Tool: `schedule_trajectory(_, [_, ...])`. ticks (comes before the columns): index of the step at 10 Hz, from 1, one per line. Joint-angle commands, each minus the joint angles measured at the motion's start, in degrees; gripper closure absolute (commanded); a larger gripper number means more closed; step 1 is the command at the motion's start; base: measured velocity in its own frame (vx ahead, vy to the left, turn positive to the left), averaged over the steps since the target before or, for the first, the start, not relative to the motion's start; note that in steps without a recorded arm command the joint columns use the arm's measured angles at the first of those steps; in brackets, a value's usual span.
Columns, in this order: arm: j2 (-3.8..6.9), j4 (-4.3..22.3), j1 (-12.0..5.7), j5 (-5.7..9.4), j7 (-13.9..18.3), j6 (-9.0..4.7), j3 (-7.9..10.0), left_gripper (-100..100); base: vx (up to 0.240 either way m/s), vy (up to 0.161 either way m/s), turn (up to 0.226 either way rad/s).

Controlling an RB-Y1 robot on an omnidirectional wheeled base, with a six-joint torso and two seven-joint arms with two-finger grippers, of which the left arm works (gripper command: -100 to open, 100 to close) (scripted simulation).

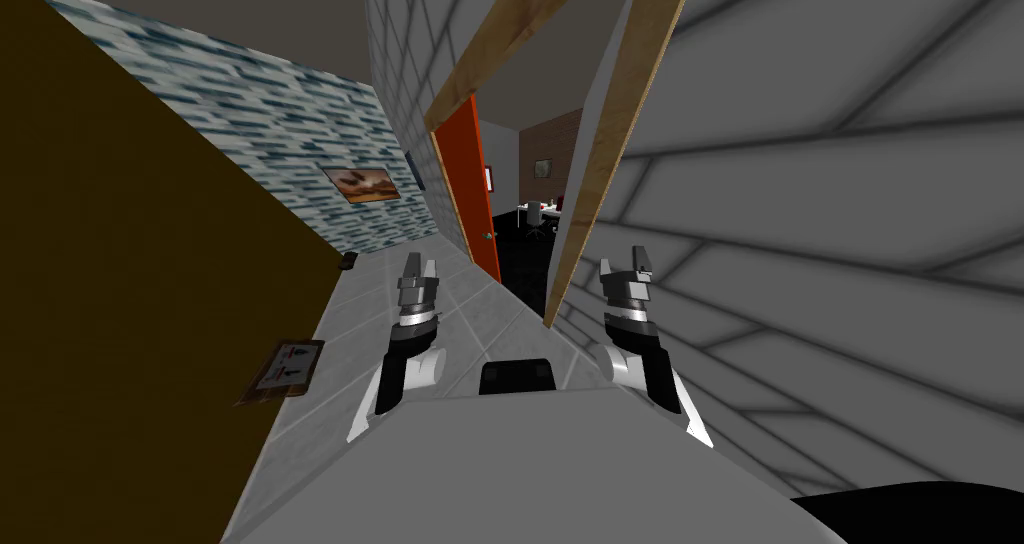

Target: Push the door open

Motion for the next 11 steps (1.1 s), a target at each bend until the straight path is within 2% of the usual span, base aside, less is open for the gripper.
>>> schedule_trajectory(1, [0.47, 1.6, -0.47, 0.39, 0.0, -0.36, -0.43, -100, 0.074, 0.039, -0.082])
schedule_trajectory(6, [1.65, 7.0, -2.05, 1.68, 0.1, -1.56, -1.87, -100, 0.17, 0.089, -0.085])
schedule_trajectory(11, [2.65, 13.5, -3.93, 3.23, 0.1, -2.99, -3.59, -100, 0.155, 0.108, -0.099])
